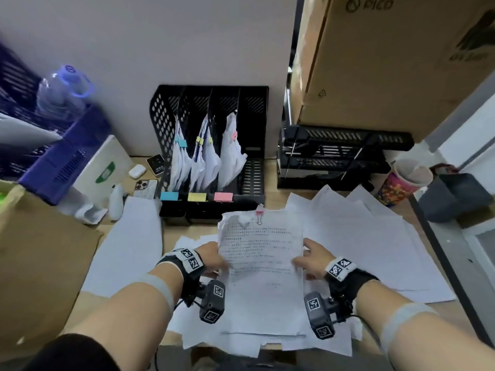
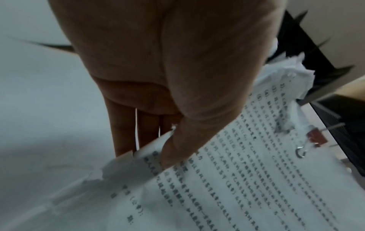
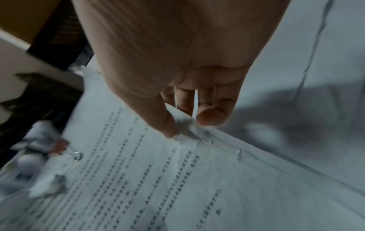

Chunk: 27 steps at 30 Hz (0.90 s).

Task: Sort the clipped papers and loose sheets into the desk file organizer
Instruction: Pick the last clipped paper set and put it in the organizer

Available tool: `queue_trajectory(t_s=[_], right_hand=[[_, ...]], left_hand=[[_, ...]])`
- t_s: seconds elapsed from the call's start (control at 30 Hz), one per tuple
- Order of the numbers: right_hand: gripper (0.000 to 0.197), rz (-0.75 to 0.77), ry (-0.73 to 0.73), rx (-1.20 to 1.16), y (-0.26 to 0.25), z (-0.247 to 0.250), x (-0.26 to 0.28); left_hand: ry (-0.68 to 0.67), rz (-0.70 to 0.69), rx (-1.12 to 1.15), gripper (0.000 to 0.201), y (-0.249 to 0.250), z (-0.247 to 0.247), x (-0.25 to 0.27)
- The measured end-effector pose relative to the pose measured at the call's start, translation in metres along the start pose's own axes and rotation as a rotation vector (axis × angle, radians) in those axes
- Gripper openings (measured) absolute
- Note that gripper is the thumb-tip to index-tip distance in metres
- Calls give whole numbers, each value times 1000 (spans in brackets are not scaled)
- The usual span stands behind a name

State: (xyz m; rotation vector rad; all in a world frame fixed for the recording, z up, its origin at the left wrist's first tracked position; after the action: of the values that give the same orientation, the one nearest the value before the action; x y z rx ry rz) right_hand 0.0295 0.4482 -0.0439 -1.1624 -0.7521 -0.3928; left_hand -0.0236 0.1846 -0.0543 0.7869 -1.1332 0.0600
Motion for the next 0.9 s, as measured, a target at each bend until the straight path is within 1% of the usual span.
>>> queue_trajectory(t_s=[0.03, 0.13, 0.17, 0.23, 0.3, 0.4, 0.43, 0.47, 0.53, 0.57, 0.6, 0.63, 0.7, 0.73, 0.77, 0.8, 0.83, 0.87, 0.9], right_hand=[[24, 19, -2, 26, -11, -11, -2], [13, 41, 9, 106, -39, -38, -4], [12, 46, 8, 124, -46, -47, -4], [14, 49, 19, 130, -57, -62, -3], [17, 45, 49, 120, -63, -71, -3], [20, 50, 103, 113, -72, -83, -2], [20, 56, 117, 113, -75, -86, -2], [19, 48, 133, 121, -77, -90, -1], [23, 39, 179, 120, -81, -93, 0], [23, 51, 208, 109, -83, -93, -1], [15, 37, 240, 113, -85, -93, -2], [3, 37, 289, 122, -89, -92, 0], [27, 22, 460, 153, -95, -84, 8], [35, 34, 559, 154, -103, -81, 17], [38, 70, 617, 169, -111, -81, 22], [39, 90, 586, 166, -122, -89, 24], [41, 107, 491, 148, -129, -102, 20], [46, 98, 343, 117, -134, -123, 16], [58, 78, 200, 100, -138, -144, 12]], left_hand=[[9, 5, 16, 18, -8, 9, 9], [28, 7, 42, 35, -32, 34, 28], [32, 1, 44, 37, -39, 41, 32], [27, 3, 48, 31, -50, 52, 41], [23, -15, 77, 19, -56, 60, 49], [47, -29, 121, 5, -64, 74, 59], [46, -43, 127, 5, -65, 78, 60], [44, -57, 121, 9, -65, 82, 61], [44, -83, 110, 13, -64, 89, 63], [47, -106, 110, 16, -63, 94, 64], [49, -127, 109, 18, -60, 98, 65], [51, -152, 102, 19, -56, 101, 67], [53, -206, 70, 16, -46, 108, 70], [55, -233, 59, 12, -41, 111, 71], [56, -259, 55, 10, -34, 115, 73], [57, -282, 53, 9, -28, 117, 74], [56, -304, 48, 9, -21, 119, 77], [47, -325, 37, 9, -13, 120, 80], [34, -349, 26, 10, -3, 120, 83]])
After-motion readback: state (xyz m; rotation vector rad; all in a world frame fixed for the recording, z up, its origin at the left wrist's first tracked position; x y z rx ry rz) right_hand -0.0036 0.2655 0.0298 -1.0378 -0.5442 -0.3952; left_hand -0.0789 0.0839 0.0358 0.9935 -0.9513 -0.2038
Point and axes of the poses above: each hand's wrist, its own x-axis away from the middle knuckle, its own z-axis out of the back of the hand, y = z × x, the point moved 10 cm from there along -x, towards the middle knuckle, and after that the axes turned 12 degrees about -y, right-handed, at the moved point
